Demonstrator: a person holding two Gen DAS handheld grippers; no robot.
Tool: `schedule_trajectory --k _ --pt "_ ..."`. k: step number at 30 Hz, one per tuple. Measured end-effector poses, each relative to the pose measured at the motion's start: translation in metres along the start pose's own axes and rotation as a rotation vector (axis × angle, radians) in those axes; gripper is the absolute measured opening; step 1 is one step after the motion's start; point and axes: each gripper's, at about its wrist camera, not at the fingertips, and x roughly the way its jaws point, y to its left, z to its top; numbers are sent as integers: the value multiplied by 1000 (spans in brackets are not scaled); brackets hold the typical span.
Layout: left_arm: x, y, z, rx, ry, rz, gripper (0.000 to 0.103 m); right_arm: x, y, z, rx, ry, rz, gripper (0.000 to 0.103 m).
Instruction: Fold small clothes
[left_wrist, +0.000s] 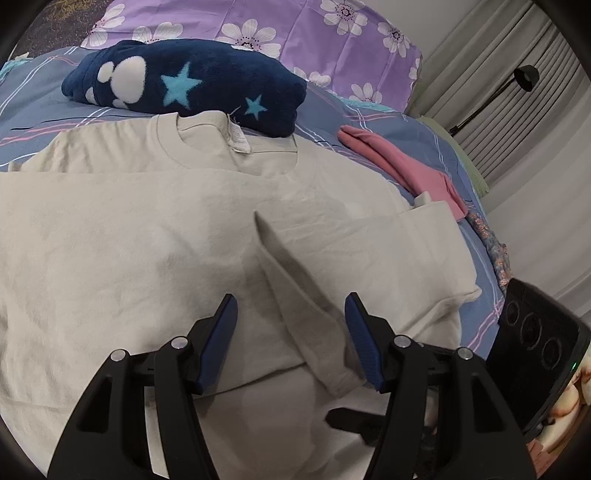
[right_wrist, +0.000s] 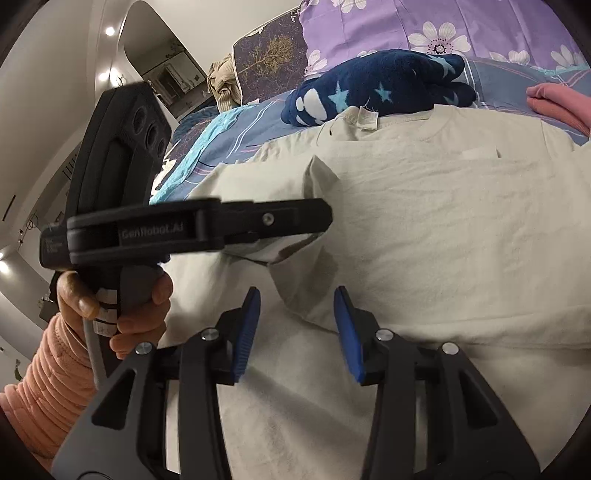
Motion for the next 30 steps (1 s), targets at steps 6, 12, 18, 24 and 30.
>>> schedule_trajectory --k 6,12,18,24,30 --pt "4 -7 2 19 0 29 54 2 1 -2 -4 0 -3 44" --pt "4 -25 7 111 -24 109 2 -19 5 1 -44 -18 -60 44" --pt "-64 -58 46 228 -180 142 2 -56 -13 11 -62 -20 -38 48" --pt "-115 -64 72 274 -276 247 2 -39 -51 9 77 1 -140 51" --pt "-134 -28 68 200 -287 308 2 -31 -44 3 32 17 -205 50"
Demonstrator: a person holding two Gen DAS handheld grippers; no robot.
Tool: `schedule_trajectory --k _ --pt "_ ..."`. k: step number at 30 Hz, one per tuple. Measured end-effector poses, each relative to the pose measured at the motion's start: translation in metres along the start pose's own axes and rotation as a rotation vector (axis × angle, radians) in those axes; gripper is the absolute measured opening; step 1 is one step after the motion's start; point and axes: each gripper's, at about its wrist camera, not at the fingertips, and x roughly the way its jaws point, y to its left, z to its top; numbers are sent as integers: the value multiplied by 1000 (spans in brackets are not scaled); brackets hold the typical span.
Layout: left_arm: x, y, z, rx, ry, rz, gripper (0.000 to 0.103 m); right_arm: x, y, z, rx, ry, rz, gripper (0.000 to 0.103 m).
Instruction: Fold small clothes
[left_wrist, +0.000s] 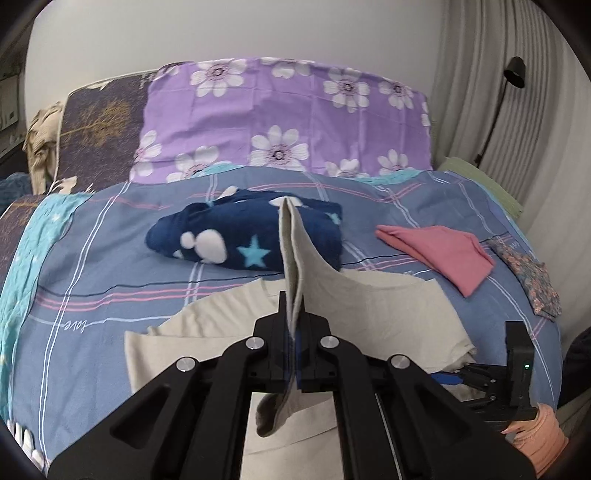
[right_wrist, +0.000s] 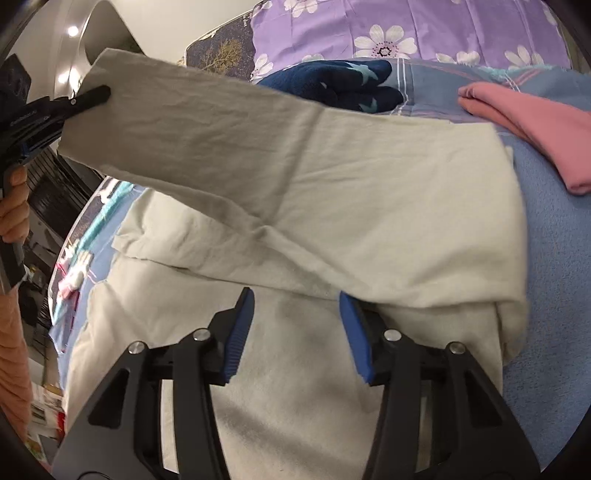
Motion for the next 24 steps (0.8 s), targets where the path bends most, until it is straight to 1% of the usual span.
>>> schedule_trajectory --k 5,10,15,17,18,19,21,22,24 --pt "7 36 -16 -56 37 57 2 6 6 0 -32 14 -31 52" --pt "26 76 -44 -134 106 110 2 5 4 -2 -33 23 -37 53" --pt "49 107 -77 -195 181 157 2 6 9 -3 -55 22 -41 60" --pt "59 113 -85 -186 206 188 3 7 11 -3 -68 22 -46 63" --pt "62 114 -88 -173 216 225 6 7 13 -4 -74 23 -52 64" --pt "65 116 -90 -155 221 272 10 7 15 -4 -81 24 -58 65" --pt "62 115 -91 -133 204 334 14 7 16 -4 -90 29 -63 66" --pt "56 111 -90 -119 179 347 16 6 18 -5 -97 36 -70 67" --pt "48 103 -87 -106 144 304 17 3 21 -5 -109 54 -70 67"
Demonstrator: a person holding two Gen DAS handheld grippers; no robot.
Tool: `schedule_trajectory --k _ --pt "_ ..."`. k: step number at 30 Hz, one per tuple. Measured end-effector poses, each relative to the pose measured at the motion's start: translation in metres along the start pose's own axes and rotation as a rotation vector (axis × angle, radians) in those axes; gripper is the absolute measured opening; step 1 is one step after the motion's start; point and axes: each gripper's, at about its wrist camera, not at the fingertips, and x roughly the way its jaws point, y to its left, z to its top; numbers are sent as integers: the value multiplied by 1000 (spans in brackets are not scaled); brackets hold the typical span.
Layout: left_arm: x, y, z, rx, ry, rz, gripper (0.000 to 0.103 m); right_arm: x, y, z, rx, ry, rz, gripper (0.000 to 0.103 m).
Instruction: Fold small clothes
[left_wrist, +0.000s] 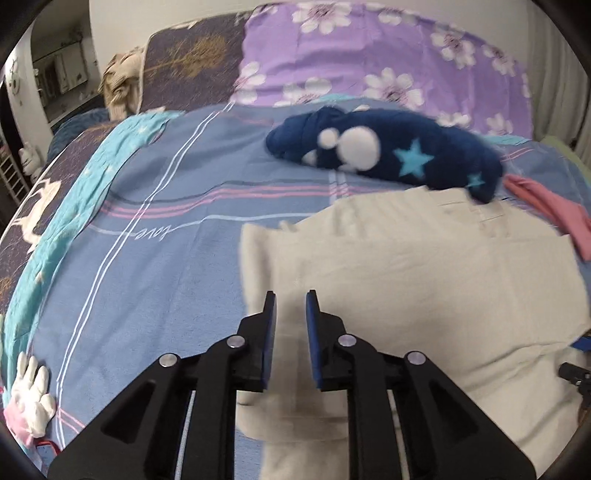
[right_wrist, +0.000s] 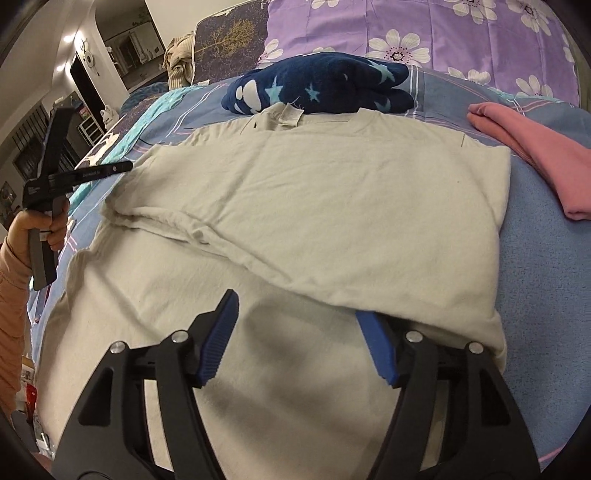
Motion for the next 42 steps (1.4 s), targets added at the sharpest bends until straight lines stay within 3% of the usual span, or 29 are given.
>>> schedule_trajectory --k 2,4,7,8,12,16,19,21,22,23,24,27,28,33,35,39,42 --pt "-10 -13 -2 19 -26 -86 23 -6 3 0 -7 24 40 67" --pt "-11 -32 -5 58 -27 -162 36 -18 2 2 -11 27 115 67" --pt "12 -60 -20 138 25 -164 36 -54 -12 8 27 -70 156 67" --pt "24 -65 -26 146 56 -158 36 -67 -26 12 68 -111 138 67" --pt "28 -66 -40 136 8 -142 38 -78 -92 34 284 -159 -63 66" --pt "29 -61 -41 114 8 -166 38 -45 -137 54 411 -86 -41 55" --pt "28 -65 -42 129 -2 -148 39 -14 -158 73 503 -38 -104 55" --pt "27 -69 -45 134 -6 -140 39 -1 -170 81 554 -45 -105 55" --pt "28 -69 -45 136 -7 -138 39 3 -174 85 570 -60 -102 49" --pt "28 -69 -45 135 -8 -138 39 5 -174 91 569 -62 -89 5" --pt "28 -68 -44 133 -8 -141 39 7 -173 95 559 -54 -72 5" --pt "28 -66 -44 127 -9 -148 39 -27 -143 109 449 -203 -84 3" --pt "28 -66 -44 127 -9 -148 39 -36 -132 115 386 -236 -125 3" --pt "27 -68 -44 133 -11 -143 40 3 -140 113 345 -88 -317 3" --pt "27 -67 -45 132 -11 -145 40 14 -146 101 323 -51 -414 9" --pt "27 -68 -45 133 -10 -143 40 -8 -138 83 340 -106 -385 9" --pt "27 -68 -45 132 -11 -144 40 -37 -107 69 270 -168 -249 11"
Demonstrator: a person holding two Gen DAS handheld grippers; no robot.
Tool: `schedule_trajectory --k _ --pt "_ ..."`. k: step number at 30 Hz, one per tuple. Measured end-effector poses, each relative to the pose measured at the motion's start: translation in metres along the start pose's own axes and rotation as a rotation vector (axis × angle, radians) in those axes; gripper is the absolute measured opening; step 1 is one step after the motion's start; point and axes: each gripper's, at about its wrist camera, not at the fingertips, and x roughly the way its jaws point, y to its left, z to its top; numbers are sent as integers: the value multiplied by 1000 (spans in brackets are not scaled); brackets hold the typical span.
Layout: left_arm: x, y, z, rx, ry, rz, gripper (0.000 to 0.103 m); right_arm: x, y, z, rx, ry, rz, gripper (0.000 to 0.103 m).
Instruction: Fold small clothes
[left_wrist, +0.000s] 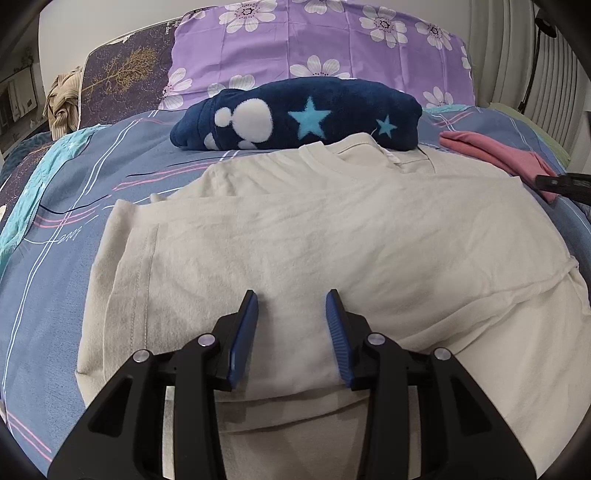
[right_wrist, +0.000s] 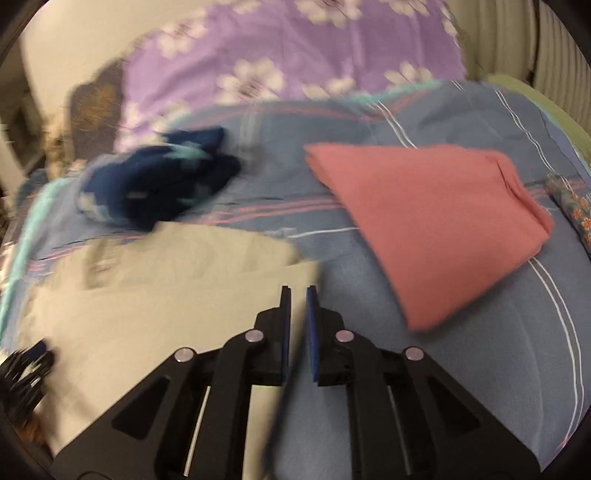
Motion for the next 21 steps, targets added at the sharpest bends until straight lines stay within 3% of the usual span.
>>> schedule_trajectory --k 1,2,4,5,7,9,13,14,17,18,21 --pt "0 0 0 0 0 0 40 -11 9 -13 -28 13 89 11" --pt "0 0 0 0 0 -1 40 -13 14 -23 -49 38 120 11" --pt "0 0 0 -2 0 -2 40 -6 20 -47 -103 124 95 12" --pt "0 0 0 -3 0 -3 40 7 19 -64 -134 176 29 10" --pt "0 0 1 -5 -1 -7 41 8 17 -78 -161 111 28 9" --pt "-2 3 1 -19 -5 -21 43 1 21 -77 -173 111 -7 9" --pt "-33 35 0 -150 -68 -151 45 -25 40 -63 -191 97 -11 13" --pt "-43 46 1 -163 -96 -153 45 -33 49 -58 -218 80 -11 13" --pt "-64 89 3 -217 -152 -46 44 -47 75 -40 -248 48 23 13" --pt "-64 107 2 -260 -150 -51 44 -48 87 -30 -257 41 44 14" --pt "-43 153 -2 -385 -82 -129 43 -48 134 -9 -319 24 84 29"
